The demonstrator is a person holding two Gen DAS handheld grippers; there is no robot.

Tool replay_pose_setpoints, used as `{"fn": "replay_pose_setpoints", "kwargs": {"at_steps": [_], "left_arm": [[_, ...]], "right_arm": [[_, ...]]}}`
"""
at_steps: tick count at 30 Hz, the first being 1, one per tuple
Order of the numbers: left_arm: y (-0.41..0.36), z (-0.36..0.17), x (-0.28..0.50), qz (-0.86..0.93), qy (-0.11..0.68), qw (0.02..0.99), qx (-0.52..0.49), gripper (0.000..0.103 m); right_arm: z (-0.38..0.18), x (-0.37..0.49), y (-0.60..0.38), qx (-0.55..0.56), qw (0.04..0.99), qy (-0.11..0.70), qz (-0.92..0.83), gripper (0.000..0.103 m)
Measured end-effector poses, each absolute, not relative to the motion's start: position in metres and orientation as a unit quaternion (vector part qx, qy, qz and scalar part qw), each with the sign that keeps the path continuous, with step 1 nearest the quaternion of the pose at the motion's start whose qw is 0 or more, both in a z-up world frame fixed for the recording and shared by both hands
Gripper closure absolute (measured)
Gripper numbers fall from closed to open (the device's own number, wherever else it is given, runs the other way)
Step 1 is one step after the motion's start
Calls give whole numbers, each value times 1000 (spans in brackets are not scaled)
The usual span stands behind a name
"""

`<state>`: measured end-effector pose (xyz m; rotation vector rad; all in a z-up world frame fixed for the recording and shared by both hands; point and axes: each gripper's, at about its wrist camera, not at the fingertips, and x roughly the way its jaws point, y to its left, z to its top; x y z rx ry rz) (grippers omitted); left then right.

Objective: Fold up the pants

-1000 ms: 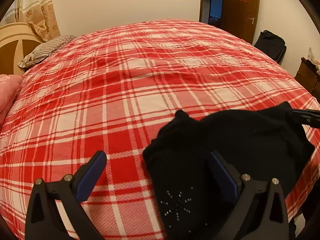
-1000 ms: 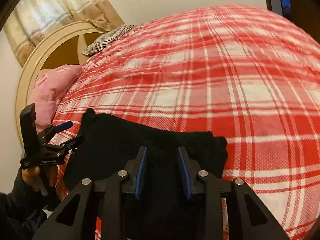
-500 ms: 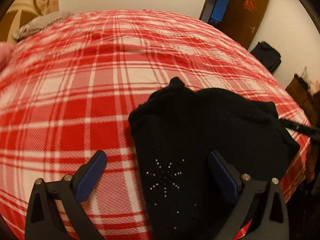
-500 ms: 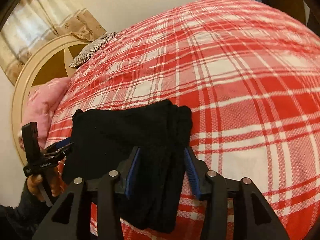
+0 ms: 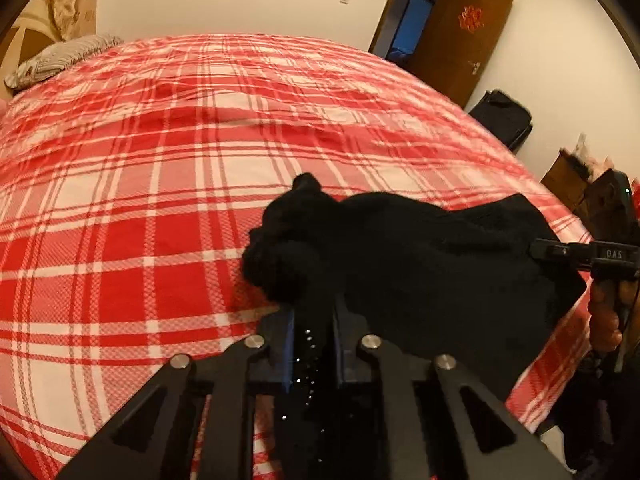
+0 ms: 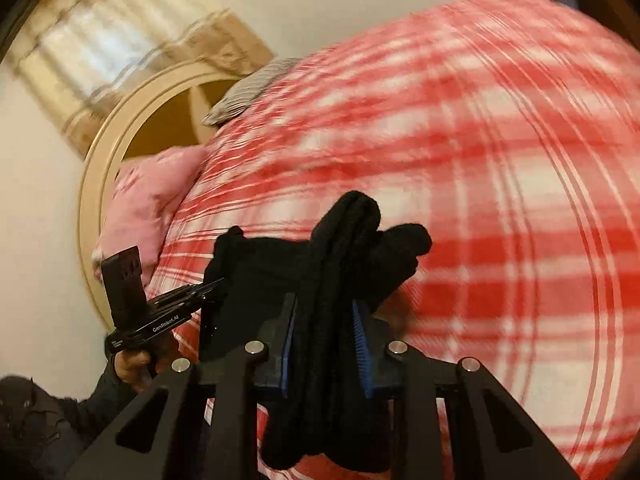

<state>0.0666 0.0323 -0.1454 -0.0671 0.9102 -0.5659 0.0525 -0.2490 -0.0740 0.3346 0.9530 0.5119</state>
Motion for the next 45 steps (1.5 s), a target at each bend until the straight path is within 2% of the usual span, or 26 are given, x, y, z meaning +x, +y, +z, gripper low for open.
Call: {"fn": "replay_pose_setpoints", "kwargs": {"at_steps": [9,16,20,22,25,27,36,45], "left_arm": [[91,-112,64,-237,383,889,-78,92],[169,-102,73,-137,360,918,-98,92],[198,-121,85,-97,376,916,-103,90],[204,-136,93,-90,396,908,-108,87],[204,-156,97,-65,418,900,-103,70],[199,-159,94,-46,417,903,-93,47],[192,-156,91,-3,425,903,-58,29],[181,-144,79,19,428,903,-24,28]], "right_arm": [[-77,156,-160,102,826,448,327,77],[-129,218,-99,128,798,474,350,77],[-159,233,-105,153,789,491,335,75],[-165,233,-112,156,791,492,329,72],[-171,233,-119,160,789,499,321,66],[-176,234,-124,168,788,502,315,60],[-166,223,-150,183,811,474,289,57],[-110,170,-166,112,879,412,215,56]]}}
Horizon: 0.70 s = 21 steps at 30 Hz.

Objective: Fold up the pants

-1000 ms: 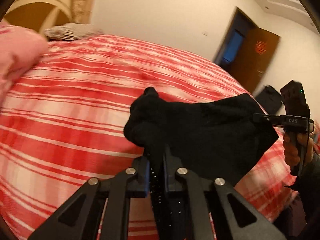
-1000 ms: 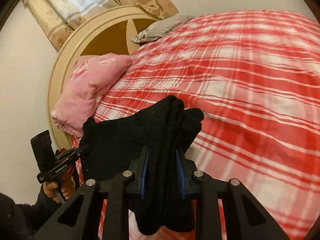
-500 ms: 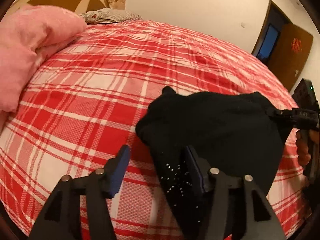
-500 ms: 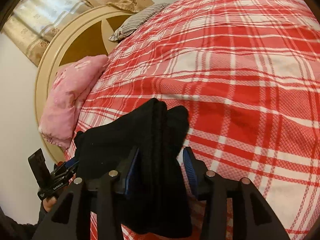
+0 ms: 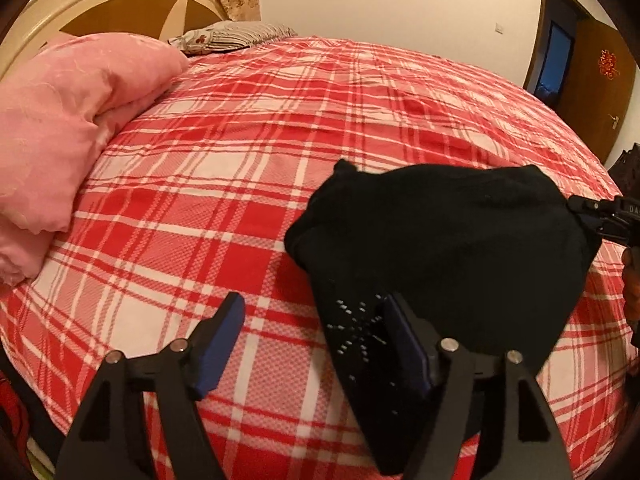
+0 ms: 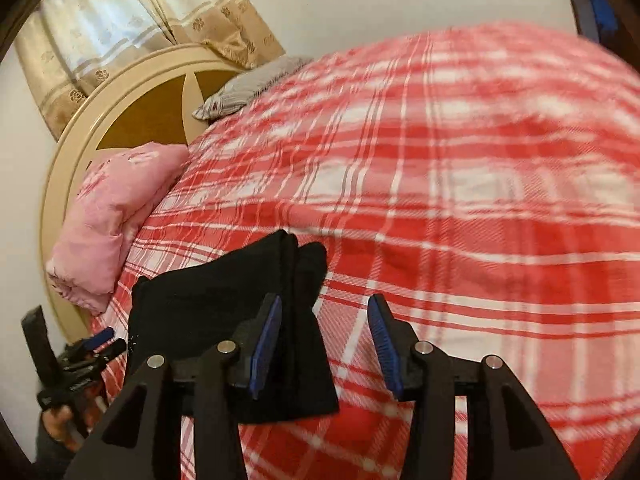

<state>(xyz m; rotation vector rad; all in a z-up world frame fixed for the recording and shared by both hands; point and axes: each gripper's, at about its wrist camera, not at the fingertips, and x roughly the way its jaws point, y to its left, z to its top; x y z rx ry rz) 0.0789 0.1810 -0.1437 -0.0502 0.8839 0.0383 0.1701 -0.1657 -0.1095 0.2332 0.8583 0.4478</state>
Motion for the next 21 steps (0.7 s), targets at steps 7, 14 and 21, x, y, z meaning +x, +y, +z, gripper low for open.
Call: {"fn": "replay_pose_setpoints", "kwargs": {"at_steps": [7,14,21], "left_arm": [[169,-114,54,10,393,919,-29,28],[152,-81,33,0,347,937,-29,25],[142,-56,17,-1,305,952,-29,6]], "right_arm": [[-62,107,-176,80,912,351,196,55],[-33,68,-180,81,930,304,191,55],[-13,47,-172,53,943,268,191,54]]}}
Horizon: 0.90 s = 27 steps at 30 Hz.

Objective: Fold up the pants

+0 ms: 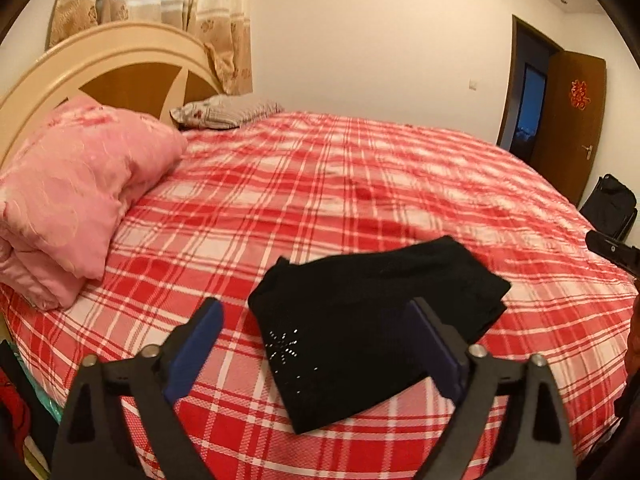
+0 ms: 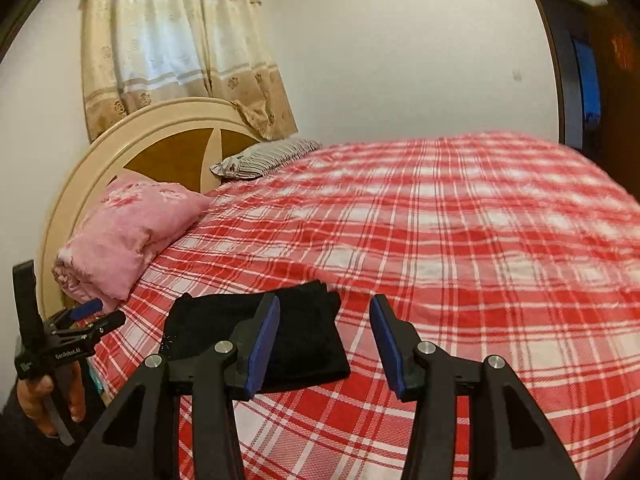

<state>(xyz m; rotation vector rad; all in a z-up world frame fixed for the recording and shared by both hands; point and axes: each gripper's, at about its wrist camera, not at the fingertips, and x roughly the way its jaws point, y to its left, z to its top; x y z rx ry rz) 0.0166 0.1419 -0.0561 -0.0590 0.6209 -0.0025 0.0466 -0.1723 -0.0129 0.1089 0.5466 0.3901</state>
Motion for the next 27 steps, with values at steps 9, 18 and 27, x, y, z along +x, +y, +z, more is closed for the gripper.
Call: {"fn": "replay_pose_setpoints", "kwargs": {"at_steps": [9,18,27], "left_arm": [[134,-46,11,-2,289,957,-23,5],[130,-43,9,0,285,958,-17,5],[130,-43,9,-1,285,958,-17,5]], "right_arm": [[-9,42,-171,56,942,265,199,53],[-9,39,-169,53,942,264,202,53],[-12,41,-167,53,939,270,205,53]]}}
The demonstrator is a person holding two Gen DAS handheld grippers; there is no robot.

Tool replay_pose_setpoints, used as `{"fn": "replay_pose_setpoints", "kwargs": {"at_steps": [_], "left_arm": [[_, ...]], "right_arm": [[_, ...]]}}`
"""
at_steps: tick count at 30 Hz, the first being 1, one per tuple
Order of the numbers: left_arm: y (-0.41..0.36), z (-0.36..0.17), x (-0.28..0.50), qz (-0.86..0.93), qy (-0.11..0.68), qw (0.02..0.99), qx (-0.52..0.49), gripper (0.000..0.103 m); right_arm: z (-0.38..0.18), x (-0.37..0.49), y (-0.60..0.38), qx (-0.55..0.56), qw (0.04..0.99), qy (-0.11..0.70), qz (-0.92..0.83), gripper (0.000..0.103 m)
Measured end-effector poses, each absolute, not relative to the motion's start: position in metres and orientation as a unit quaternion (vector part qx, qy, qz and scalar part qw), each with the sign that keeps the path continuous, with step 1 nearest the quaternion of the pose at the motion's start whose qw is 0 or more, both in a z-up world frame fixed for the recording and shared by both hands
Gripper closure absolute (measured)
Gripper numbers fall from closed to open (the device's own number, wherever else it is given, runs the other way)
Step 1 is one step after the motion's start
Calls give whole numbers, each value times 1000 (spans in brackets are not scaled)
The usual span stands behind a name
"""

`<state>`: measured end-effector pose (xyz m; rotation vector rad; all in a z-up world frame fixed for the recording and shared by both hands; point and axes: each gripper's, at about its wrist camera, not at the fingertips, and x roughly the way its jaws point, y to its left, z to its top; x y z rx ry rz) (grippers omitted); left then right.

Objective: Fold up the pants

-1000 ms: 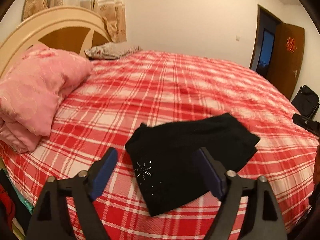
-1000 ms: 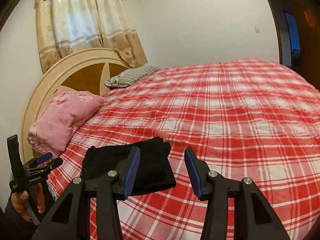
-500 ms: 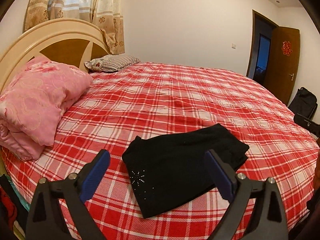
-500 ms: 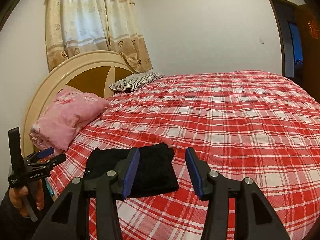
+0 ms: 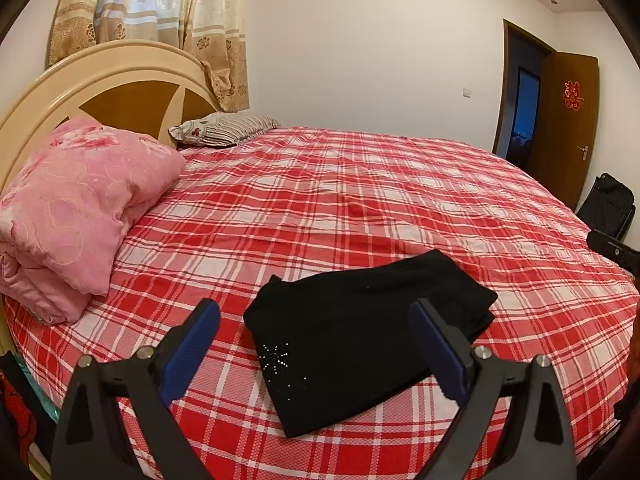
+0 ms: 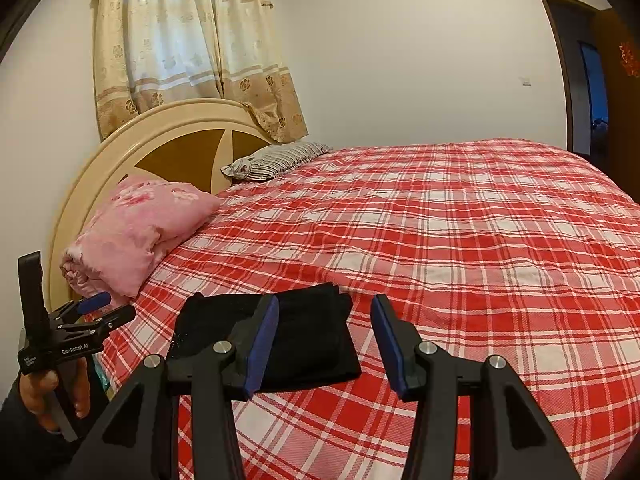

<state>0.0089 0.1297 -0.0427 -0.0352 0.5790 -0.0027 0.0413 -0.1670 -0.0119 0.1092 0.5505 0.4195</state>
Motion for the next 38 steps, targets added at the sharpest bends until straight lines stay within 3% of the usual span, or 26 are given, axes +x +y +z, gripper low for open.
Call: {"fn": "replay_pose_setpoints", "kwargs": {"at_steps": [9,38], "left_arm": [[130,-45,9,5,291,956,-18,0],[139,-34,5,39,262,964,-28,0]], "right_arm": [[-13,42,-167,52,939,270,205,53],[-20,41,-155,25,937,269,221,53]]}}
